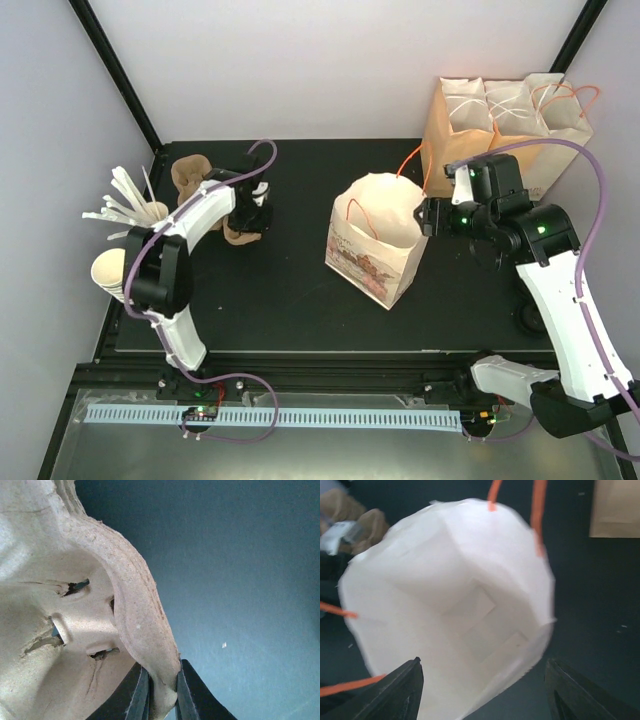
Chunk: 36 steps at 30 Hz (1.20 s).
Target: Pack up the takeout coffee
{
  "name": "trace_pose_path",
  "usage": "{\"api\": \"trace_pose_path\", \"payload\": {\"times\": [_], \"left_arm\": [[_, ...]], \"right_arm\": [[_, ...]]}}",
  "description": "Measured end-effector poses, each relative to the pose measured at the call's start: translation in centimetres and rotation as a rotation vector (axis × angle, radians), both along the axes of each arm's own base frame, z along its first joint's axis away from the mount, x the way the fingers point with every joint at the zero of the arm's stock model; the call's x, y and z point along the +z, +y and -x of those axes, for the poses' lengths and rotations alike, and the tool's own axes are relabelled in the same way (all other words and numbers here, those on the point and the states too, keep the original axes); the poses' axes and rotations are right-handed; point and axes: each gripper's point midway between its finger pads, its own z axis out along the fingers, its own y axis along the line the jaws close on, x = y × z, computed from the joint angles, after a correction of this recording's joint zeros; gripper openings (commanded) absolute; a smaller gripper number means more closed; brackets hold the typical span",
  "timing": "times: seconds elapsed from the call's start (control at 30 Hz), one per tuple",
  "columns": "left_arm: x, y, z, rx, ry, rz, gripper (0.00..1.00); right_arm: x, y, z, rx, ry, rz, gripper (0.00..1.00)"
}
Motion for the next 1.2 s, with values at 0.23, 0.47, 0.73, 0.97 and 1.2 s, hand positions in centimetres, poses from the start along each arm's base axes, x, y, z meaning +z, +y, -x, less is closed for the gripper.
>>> {"api": "trace_pose_path", "payload": {"times": [0.23, 0.47, 0.73, 0.97, 1.2], "left_arm": [[-0.9, -0.9, 6.2, -0.056, 0.047, 0.059, 0.08], [-2.9, -2.1, 10.9, -0.095, 0.074, 0.082, 0.26], [-4.0, -3.0, 13.2, -0.100, 0.080, 0.125, 0.36], [-4.0, -3.3, 12.8, -0.100, 0.065, 0.134, 0.22], [-3.6, -3.6, 12.4, -0.109, 0.051, 0.134, 0.11]], "right_arm": [[4.7, 7.1, 3.8, 0.299, -0.102, -0.111, 0.70], [11.9, 14.1, 8.5, 0.586, -0.267, -0.255, 0.71], [3.5, 22.1, 10.9, 0.733, -0.133, -0.246, 0.69], [-6.7, 23.6, 12.3, 0.695, 0.002, -0.221, 0.68], [-7.5, 22.9, 12.2, 0.640, -0.018, -0.289, 0.68]]}}
